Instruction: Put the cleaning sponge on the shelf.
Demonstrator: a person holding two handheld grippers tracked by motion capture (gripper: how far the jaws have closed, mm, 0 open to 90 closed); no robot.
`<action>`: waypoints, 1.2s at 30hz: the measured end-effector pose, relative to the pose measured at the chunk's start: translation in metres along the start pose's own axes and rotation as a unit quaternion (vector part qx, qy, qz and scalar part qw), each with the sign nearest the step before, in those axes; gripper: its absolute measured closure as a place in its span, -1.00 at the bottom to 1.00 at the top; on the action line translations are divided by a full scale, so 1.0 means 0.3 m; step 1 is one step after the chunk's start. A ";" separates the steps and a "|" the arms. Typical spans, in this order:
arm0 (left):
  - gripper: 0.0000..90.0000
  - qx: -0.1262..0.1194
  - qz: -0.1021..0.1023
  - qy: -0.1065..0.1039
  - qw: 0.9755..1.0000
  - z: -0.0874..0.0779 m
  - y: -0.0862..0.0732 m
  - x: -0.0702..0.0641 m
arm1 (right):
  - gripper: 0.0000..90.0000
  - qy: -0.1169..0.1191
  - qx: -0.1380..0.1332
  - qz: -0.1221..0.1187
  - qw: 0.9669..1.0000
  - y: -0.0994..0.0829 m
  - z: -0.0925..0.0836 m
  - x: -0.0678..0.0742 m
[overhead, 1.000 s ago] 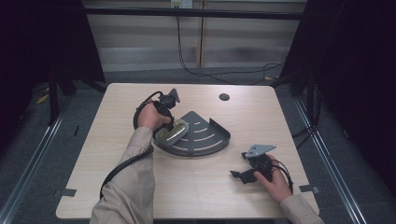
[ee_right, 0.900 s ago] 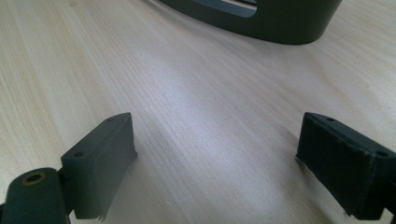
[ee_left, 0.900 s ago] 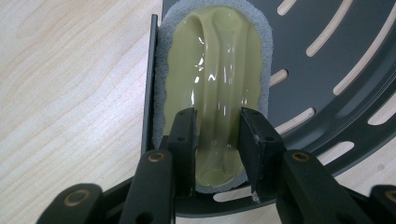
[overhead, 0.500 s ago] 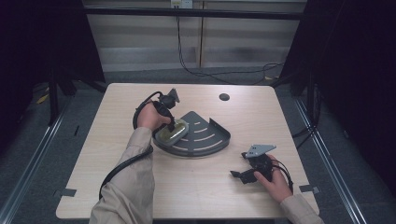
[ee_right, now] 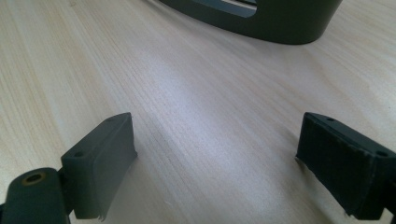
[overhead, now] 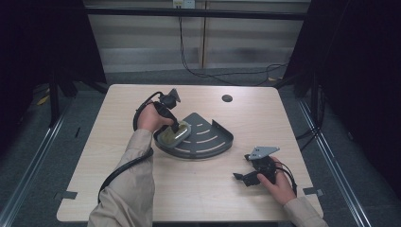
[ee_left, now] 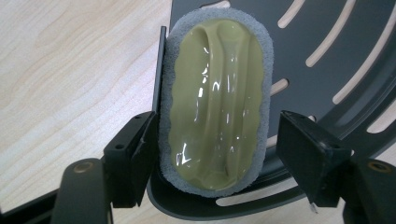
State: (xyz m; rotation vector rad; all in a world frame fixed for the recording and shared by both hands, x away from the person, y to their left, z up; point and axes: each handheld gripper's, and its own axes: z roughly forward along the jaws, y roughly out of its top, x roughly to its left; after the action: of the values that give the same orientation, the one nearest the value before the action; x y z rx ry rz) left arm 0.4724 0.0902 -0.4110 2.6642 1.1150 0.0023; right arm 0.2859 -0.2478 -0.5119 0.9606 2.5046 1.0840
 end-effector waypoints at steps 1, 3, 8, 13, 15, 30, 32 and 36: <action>-0.38 0.000 0.003 0.002 1.000 -0.003 -0.002 -0.001 | -0.76 0.000 0.000 0.000 1.000 0.000 0.000 0.000; -0.41 -0.006 -0.001 0.000 1.000 -0.009 -0.006 0.000 | -0.76 0.000 0.000 0.000 1.000 0.000 0.000 0.000; -0.47 -0.015 -0.005 0.000 1.000 -0.027 -0.022 -0.001 | -0.76 0.000 0.000 0.000 1.000 0.000 0.000 0.000; -0.49 -0.018 -0.007 -0.001 1.000 -0.049 -0.044 0.004 | -0.76 0.000 0.000 0.000 1.000 0.000 0.000 0.000; -0.50 -0.016 -0.009 -0.002 1.000 -0.057 -0.054 0.005 | -0.76 0.000 0.000 0.000 1.000 0.000 0.000 0.000; -0.51 -0.016 -0.021 -0.006 1.000 -0.093 -0.154 0.015 | -0.76 0.000 0.000 0.000 1.000 0.000 0.000 0.000; -0.51 -0.016 -0.019 -0.004 1.000 -0.094 -0.161 0.016 | -0.76 0.000 0.000 0.001 1.000 0.000 0.000 0.000; -0.51 -0.017 -0.024 -0.009 1.000 -0.097 -0.191 0.017 | -0.76 0.000 0.000 0.000 1.000 0.000 0.000 0.000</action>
State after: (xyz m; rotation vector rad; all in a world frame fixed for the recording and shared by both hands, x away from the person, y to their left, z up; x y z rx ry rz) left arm 0.4328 0.1392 -0.3966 2.6025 1.1626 -0.0109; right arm 0.2859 -0.2478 -0.5119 0.9603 2.5042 1.0847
